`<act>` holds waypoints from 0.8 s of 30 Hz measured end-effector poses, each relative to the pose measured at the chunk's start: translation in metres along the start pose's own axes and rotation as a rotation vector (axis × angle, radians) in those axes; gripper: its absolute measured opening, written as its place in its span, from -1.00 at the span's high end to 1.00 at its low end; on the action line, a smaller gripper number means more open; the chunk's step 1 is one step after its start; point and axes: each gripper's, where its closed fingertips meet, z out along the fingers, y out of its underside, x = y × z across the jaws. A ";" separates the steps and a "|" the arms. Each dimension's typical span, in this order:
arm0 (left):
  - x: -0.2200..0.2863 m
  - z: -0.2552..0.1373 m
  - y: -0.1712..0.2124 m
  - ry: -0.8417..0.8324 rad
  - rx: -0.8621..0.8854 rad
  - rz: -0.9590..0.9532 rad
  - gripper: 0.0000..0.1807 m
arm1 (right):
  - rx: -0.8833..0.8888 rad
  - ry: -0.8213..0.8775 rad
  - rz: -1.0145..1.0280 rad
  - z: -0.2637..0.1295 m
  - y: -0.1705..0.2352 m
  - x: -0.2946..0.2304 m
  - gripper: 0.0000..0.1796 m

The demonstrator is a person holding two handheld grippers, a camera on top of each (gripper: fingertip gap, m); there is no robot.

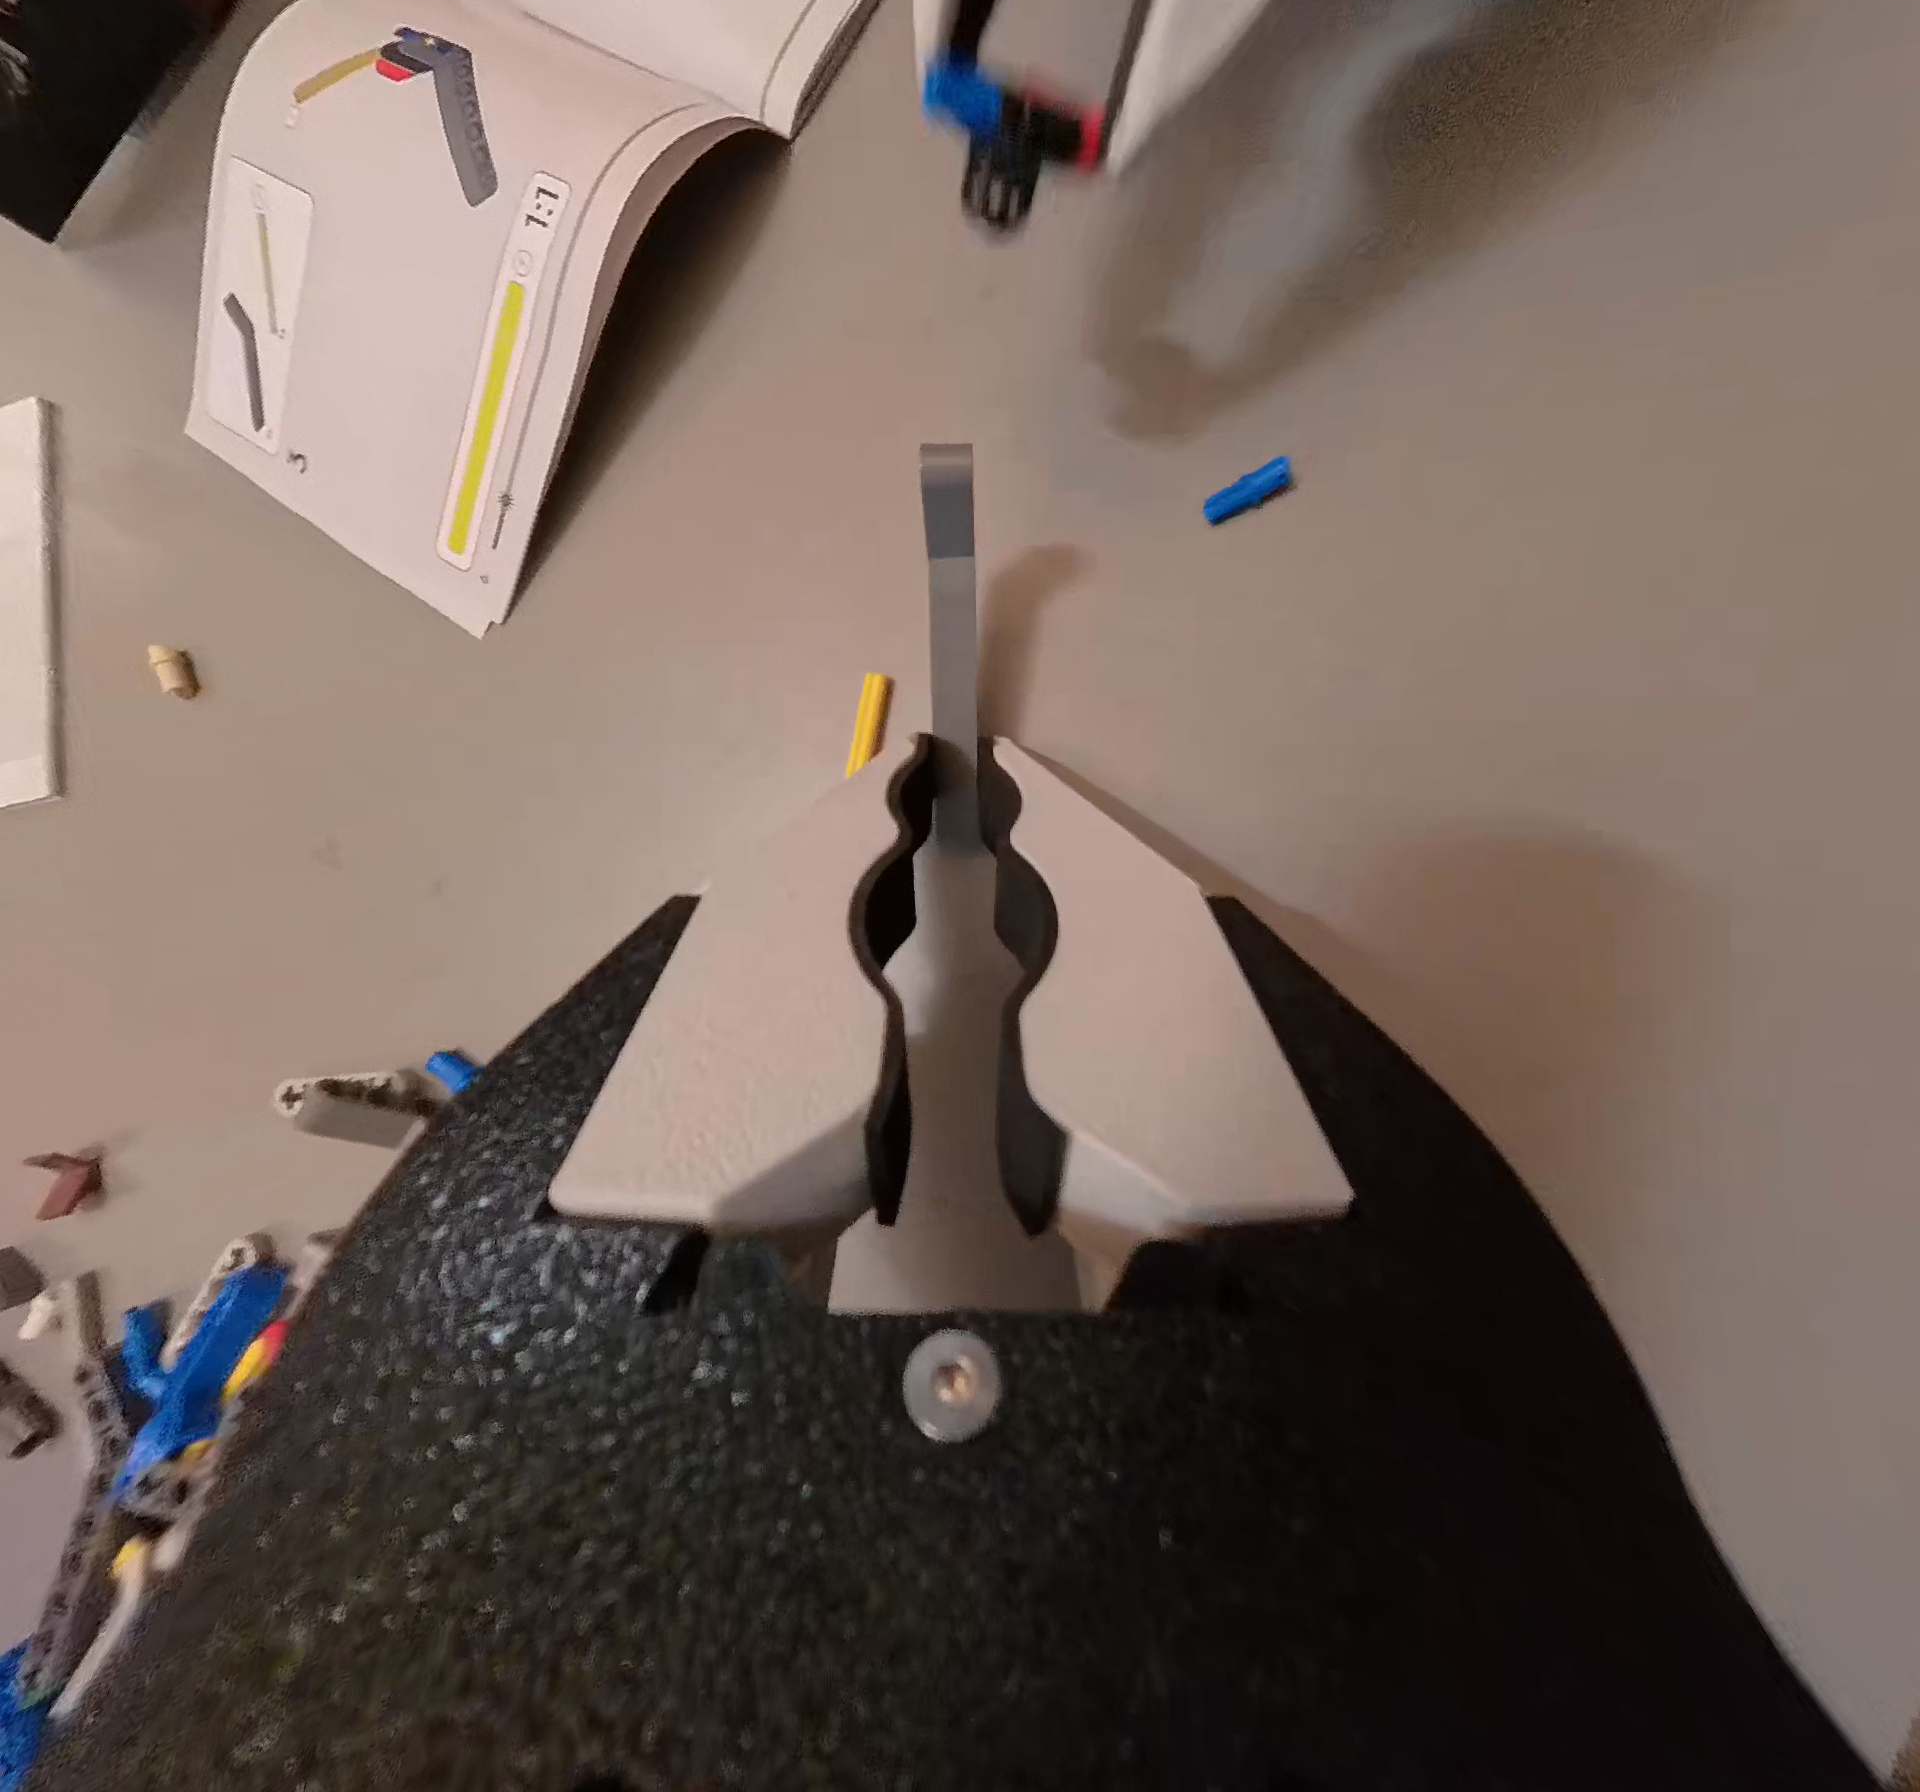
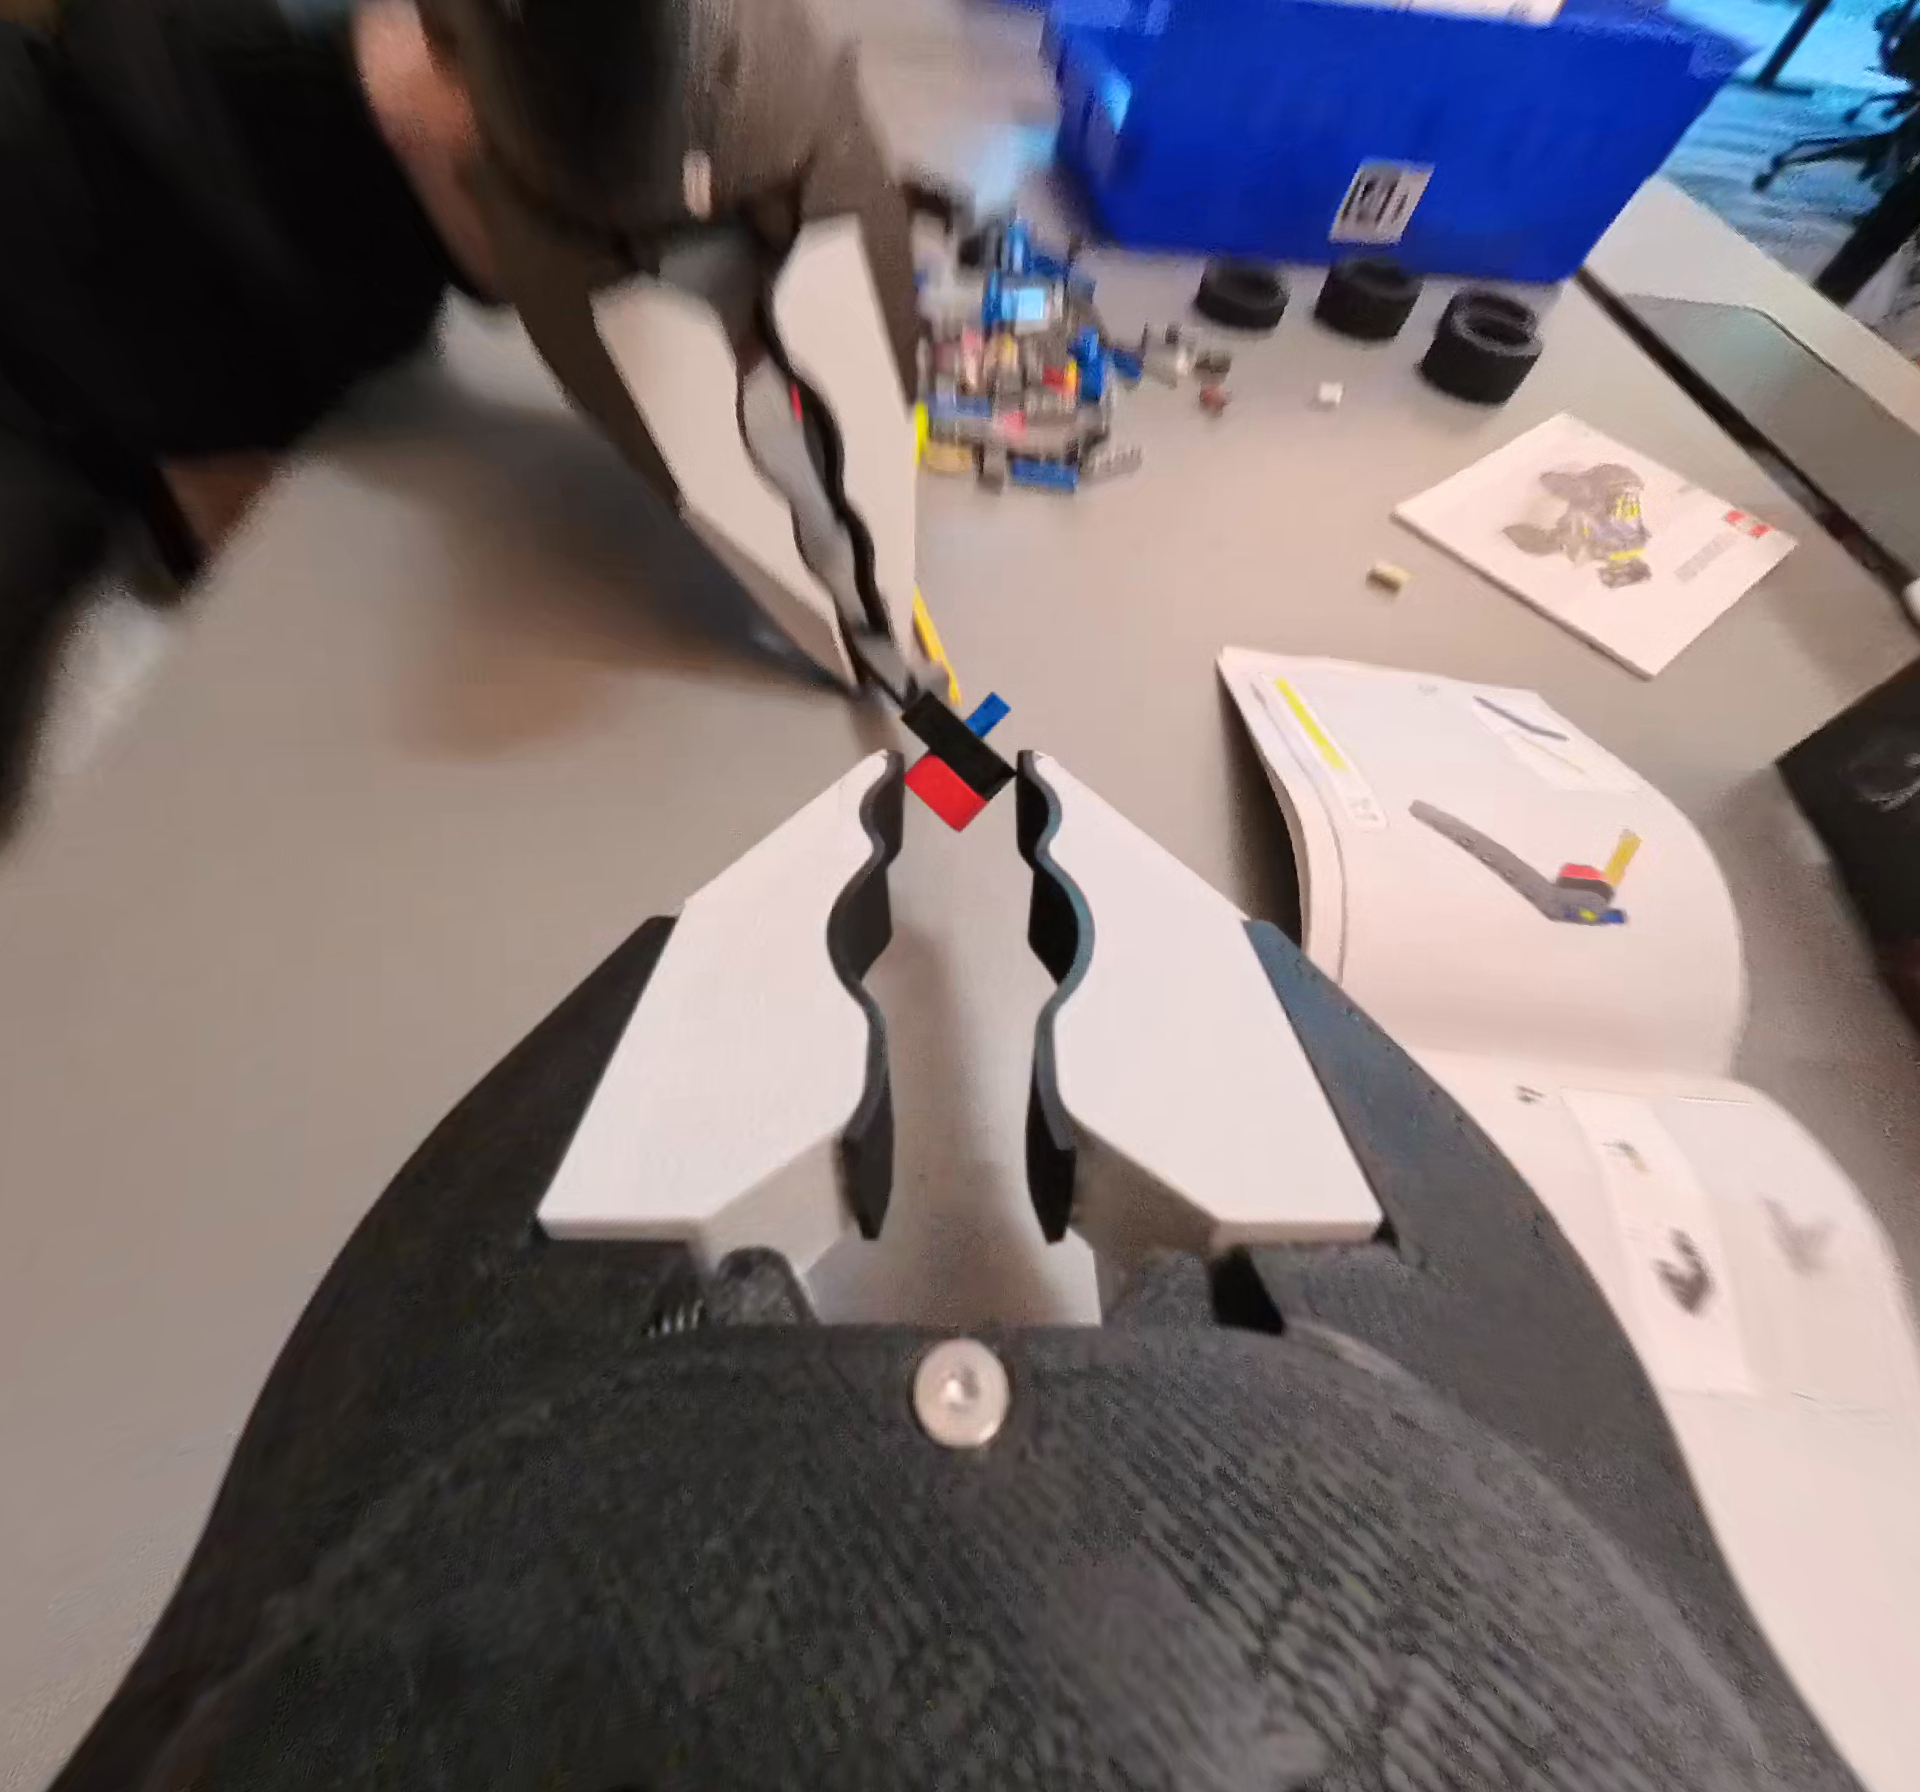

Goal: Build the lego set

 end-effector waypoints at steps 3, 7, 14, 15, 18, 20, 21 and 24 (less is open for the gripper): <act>-0.006 -0.002 0.003 -0.083 -0.053 0.104 0.94 | 0.287 -0.083 0.287 -0.022 -0.037 0.009 0.78; -0.013 -0.001 0.002 -0.230 -0.130 0.361 0.93 | 0.495 -0.143 0.495 -0.045 -0.055 0.024 0.79; -0.012 0.000 -0.002 -0.295 -0.119 0.545 0.93 | 0.619 -0.193 0.716 -0.052 -0.059 0.039 0.78; -0.012 0.000 -0.003 -0.300 -0.117 0.566 0.93 | 0.635 -0.204 0.760 -0.052 -0.059 0.041 0.79; -0.011 0.000 -0.003 -0.296 -0.111 0.584 0.94 | 0.695 -0.243 0.880 -0.055 -0.058 0.048 0.79; -0.011 0.000 -0.002 -0.287 -0.110 0.573 0.94 | 0.705 -0.257 0.933 -0.055 -0.056 0.051 0.80; -0.011 0.000 -0.002 -0.277 -0.104 0.540 0.94 | 0.702 -0.251 0.953 -0.054 -0.054 0.052 0.80; -0.003 0.002 -0.005 -0.144 -0.025 0.310 0.94 | 0.677 -0.241 0.995 -0.050 -0.048 0.054 0.79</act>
